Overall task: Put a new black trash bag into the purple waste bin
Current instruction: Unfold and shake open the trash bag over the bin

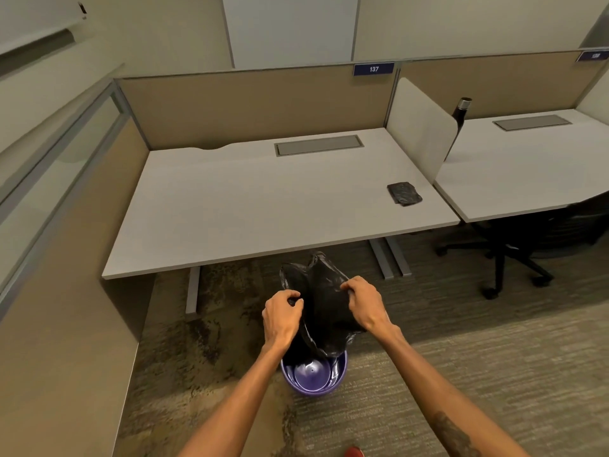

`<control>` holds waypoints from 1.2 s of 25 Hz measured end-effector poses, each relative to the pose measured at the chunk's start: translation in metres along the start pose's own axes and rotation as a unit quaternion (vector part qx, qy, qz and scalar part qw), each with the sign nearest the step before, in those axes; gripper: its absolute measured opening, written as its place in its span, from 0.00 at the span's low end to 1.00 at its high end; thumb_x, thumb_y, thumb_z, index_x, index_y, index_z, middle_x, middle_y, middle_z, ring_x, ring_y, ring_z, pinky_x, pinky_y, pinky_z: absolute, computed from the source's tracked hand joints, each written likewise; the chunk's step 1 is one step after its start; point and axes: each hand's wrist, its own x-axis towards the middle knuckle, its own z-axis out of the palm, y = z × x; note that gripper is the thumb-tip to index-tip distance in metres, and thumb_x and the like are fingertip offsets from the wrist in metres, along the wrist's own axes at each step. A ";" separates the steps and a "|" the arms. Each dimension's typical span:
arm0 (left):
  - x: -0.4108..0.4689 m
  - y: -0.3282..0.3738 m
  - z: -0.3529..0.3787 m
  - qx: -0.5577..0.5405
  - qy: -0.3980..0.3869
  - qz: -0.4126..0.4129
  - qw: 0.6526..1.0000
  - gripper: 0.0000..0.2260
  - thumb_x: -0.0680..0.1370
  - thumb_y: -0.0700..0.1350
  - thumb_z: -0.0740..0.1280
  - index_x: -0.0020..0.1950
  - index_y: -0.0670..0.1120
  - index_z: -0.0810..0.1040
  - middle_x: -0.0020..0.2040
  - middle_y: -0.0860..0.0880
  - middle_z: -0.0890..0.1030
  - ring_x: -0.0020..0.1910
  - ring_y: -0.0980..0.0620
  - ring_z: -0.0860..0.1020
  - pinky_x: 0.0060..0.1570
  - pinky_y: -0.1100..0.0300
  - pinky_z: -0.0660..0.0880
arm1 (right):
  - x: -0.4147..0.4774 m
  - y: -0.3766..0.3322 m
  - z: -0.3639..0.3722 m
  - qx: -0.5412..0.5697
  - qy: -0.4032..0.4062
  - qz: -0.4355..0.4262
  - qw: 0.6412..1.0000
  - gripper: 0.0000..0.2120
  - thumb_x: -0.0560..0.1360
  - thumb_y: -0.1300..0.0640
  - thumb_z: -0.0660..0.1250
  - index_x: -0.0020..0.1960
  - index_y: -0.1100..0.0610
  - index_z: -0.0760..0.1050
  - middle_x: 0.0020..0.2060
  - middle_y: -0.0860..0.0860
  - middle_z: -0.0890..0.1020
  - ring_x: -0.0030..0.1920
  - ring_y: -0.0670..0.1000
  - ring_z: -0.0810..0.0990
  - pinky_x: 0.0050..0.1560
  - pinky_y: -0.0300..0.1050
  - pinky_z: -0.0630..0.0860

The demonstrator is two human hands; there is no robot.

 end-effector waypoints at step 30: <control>0.011 -0.102 0.112 0.037 0.004 -0.178 0.983 0.45 0.69 0.31 0.76 0.80 0.45 0.57 0.83 0.51 0.45 0.73 0.42 0.70 0.51 0.53 0.77 | 0.052 0.180 0.063 0.055 -0.082 0.113 0.989 0.45 0.70 0.79 0.61 0.82 0.56 0.51 0.81 0.54 0.55 0.79 0.53 0.60 0.70 0.33 0.52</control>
